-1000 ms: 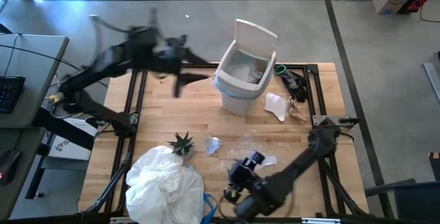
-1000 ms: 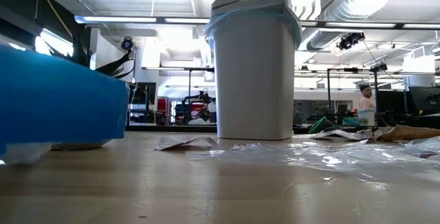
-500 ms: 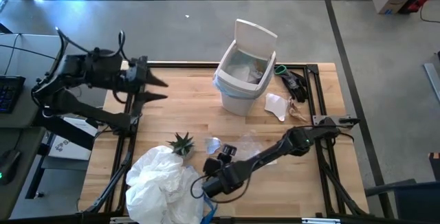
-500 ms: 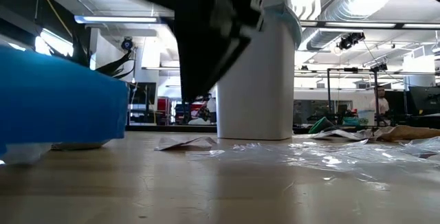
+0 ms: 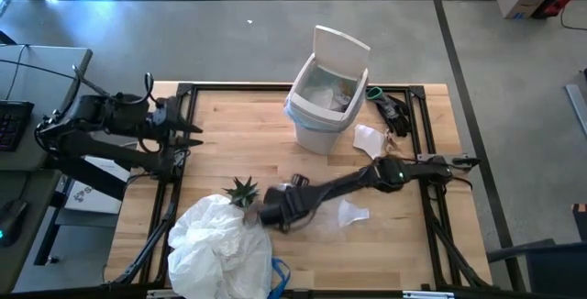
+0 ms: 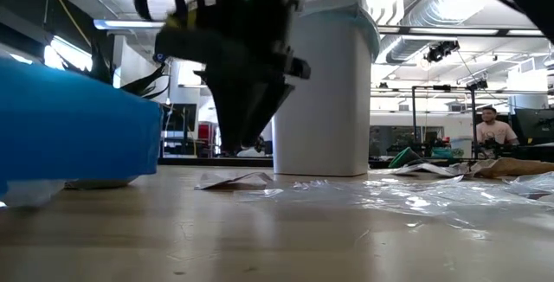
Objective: Place trash/remove bag and relplace
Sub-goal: Put the white paper into the trash bin
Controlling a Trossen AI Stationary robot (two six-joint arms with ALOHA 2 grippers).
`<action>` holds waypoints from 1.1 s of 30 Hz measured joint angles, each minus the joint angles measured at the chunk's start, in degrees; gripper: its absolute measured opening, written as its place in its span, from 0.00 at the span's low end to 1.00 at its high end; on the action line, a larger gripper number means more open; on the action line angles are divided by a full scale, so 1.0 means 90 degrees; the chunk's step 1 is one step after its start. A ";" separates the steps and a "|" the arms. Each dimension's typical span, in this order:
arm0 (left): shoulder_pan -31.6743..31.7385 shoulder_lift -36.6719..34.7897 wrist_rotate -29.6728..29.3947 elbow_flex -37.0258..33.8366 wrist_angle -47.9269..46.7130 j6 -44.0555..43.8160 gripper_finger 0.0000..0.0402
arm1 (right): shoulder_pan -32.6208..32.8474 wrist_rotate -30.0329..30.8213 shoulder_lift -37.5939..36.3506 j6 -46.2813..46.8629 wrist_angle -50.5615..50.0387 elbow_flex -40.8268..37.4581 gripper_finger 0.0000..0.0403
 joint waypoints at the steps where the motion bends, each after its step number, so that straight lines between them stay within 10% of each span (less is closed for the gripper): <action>1: 0.0000 -0.0135 0.0020 -0.0189 0.0060 -0.0130 0.34 | -0.0100 -0.0066 0.0000 0.0223 0.0000 0.0000 0.31; 15: 0.0002 -0.1478 0.0508 -0.2281 0.0878 -0.0907 0.33 | -0.0843 -0.1202 -0.0007 0.2216 -0.0355 0.0000 0.31; 33: 0.0002 -0.1551 0.0765 -0.2464 0.1114 -0.0944 0.33 | -0.0942 -0.1804 0.0534 0.2431 -0.0057 0.0041 0.31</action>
